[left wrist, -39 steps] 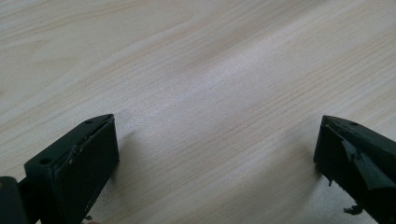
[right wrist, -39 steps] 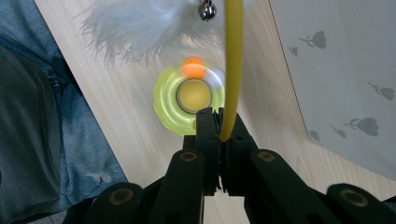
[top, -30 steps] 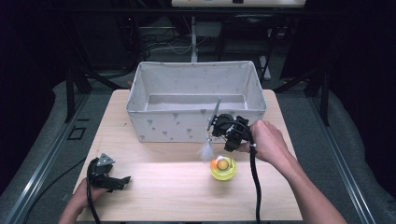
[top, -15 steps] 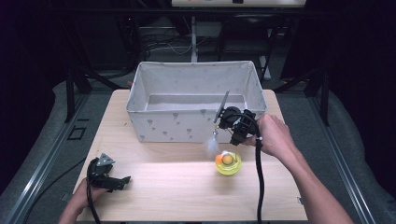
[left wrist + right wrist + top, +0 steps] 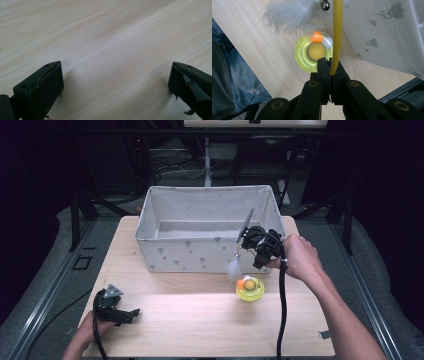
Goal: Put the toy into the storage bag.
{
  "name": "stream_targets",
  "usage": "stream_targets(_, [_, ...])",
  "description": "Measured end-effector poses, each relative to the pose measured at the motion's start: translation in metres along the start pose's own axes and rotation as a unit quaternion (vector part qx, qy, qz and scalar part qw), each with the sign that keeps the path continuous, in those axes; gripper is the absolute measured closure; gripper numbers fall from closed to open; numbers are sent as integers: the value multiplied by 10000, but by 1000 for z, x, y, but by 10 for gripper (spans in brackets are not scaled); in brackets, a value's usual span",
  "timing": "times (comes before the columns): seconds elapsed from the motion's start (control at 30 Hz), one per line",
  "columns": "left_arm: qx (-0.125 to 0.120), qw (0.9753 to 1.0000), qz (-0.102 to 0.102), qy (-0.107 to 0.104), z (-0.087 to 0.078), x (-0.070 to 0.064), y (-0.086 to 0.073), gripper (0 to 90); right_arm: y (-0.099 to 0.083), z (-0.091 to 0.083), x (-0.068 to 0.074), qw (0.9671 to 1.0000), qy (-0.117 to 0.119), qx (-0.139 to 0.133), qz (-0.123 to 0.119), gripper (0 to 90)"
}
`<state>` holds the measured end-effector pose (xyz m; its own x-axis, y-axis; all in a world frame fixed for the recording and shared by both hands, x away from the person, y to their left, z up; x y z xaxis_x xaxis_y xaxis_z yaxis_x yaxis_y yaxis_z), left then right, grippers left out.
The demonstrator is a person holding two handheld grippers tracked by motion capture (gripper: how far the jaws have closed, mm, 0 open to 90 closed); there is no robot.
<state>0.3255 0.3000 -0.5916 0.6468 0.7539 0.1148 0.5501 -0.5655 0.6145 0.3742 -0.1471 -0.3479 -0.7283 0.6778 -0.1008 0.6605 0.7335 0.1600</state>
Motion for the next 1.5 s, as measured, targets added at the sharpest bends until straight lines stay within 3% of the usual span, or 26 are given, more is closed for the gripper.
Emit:
stream_targets(0.23, [0,10000,1,0,0,0,0,0,0,-2,-6,9998,61,-66,159,879])
stream_targets(0.43, [-1,10000,-5,-4,0,0,0,0,0,-8,-12,9999,-27,4,154,879])
stream_targets(1.5, [18,10000,3,-12,0,0,0,0,7,-51,-21,9995,-184,-180,158,878])
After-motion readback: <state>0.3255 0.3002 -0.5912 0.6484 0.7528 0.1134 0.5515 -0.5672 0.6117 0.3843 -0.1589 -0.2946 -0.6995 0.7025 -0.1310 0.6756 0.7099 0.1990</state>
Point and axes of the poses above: each handheld gripper's, and its own axes: z roughly forward along the jaws, y roughly out of its top, x roughly to its left, the point moved 1 cm from there along z, roughly forward along the jaws, and after that the axes turned 11 degrees about z, right-handed, at the moved point
